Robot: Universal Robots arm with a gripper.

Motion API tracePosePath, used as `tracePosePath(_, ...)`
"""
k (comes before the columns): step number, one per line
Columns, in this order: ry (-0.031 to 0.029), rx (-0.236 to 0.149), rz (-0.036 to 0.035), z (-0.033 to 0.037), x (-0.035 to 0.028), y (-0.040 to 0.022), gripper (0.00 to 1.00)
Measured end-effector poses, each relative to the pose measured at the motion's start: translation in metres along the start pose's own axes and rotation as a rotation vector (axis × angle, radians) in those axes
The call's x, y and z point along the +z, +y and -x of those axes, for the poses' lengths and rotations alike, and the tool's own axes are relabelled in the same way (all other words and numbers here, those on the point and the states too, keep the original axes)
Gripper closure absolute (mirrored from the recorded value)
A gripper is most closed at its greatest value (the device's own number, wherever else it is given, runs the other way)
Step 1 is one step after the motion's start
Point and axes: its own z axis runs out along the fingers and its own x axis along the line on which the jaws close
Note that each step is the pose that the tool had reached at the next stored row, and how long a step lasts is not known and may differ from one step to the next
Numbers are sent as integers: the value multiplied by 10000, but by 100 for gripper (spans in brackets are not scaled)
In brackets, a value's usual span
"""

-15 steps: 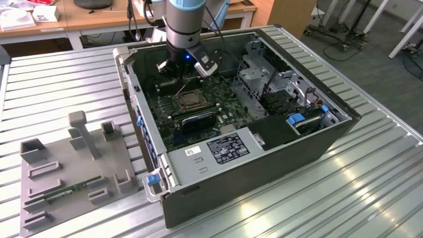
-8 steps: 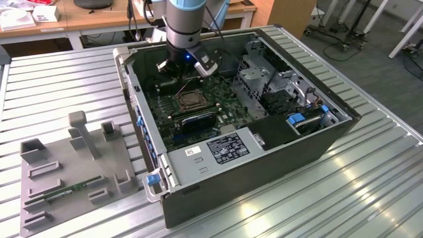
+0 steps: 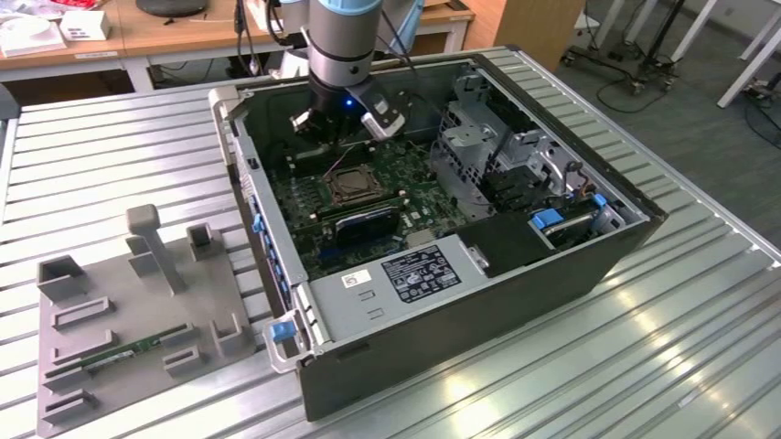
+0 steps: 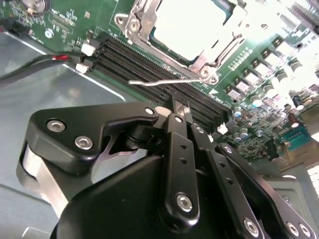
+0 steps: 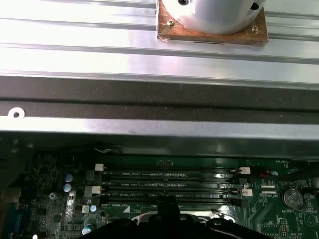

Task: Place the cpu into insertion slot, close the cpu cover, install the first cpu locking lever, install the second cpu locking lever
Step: 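Install the first cpu locking lever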

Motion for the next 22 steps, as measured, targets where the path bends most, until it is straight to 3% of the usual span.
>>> tracePosePath(4, 6, 0, -46, 24, -12, -42, 89)
tracePosePath(14, 6, 1, -36, 87, 7, -47, 89)
tracePosePath(16, 5, 3, -9, 89, 12, -47, 89)
tracePosePath(20, 5, 0, 120, 90, 17, -45, 89)
tracePosePath(22, 4, 0, 133, 93, 20, -46, 89)
